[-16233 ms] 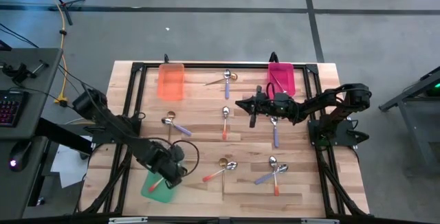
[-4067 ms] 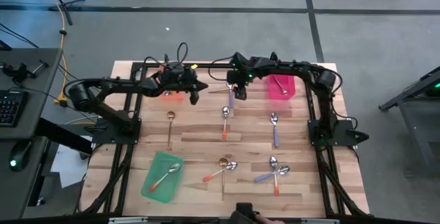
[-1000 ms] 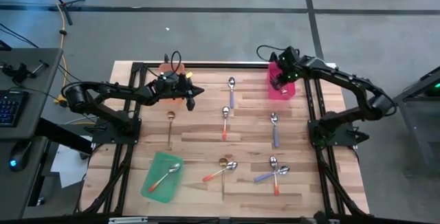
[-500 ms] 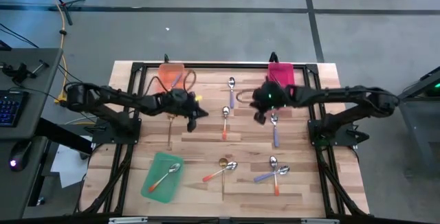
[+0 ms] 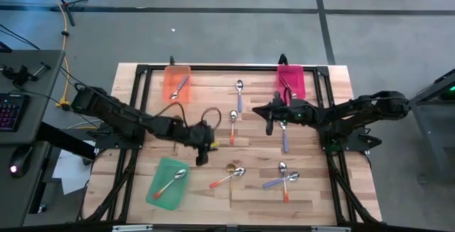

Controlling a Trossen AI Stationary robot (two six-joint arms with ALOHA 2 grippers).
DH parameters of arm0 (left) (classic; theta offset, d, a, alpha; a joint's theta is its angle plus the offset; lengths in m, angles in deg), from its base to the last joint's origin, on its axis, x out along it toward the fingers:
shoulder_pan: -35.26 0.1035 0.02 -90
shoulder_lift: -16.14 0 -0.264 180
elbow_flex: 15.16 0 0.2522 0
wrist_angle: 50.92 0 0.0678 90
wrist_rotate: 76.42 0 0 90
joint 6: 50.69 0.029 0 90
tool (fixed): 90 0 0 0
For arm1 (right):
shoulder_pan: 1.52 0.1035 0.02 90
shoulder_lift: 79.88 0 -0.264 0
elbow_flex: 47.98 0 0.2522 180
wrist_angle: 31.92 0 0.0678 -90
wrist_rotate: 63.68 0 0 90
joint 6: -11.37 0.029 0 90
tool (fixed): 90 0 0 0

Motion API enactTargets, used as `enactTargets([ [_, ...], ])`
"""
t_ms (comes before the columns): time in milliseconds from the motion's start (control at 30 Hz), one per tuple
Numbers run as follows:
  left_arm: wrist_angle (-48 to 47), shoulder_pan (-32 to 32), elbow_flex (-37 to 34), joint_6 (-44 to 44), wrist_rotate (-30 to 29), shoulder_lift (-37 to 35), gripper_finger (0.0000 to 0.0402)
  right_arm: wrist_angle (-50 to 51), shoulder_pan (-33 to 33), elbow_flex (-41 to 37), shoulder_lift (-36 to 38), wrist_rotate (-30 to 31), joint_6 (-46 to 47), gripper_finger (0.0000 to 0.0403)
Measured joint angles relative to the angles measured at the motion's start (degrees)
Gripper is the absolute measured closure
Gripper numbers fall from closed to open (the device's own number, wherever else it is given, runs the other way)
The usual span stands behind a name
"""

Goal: Sort silverware by color (type)
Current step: Put the orange spoon into the green bin

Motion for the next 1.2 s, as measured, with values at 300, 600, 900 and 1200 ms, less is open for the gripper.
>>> enactTargets([
  [300, -6.8, -9.0, 10.2, -7.9, -3.1, 9.9, 0.0271, 0.3, 4.8, 0.0, 0.0, 5.9, 1.0, 0.0402],
  [600, -7.0, -12.2, 18.1, -9.0, -3.6, 21.8, 0.0265, -0.2, 6.6, 0.0, 0.0, 10.8, -0.7, 0.0402],
  [900, -6.4, -11.4, 20.7, -10.6, -3.7, 27.0, 0.0265, 1.0, 6.6, 0.0, 0.0, 11.0, -0.9, 0.0402],
  [1200, -7.0, -11.1, 20.7, -12.3, -4.3, 27.4, 0.0294, -0.1, 4.3, 0.0, 0.0, 11.2, -3.5, 0.0402],
])
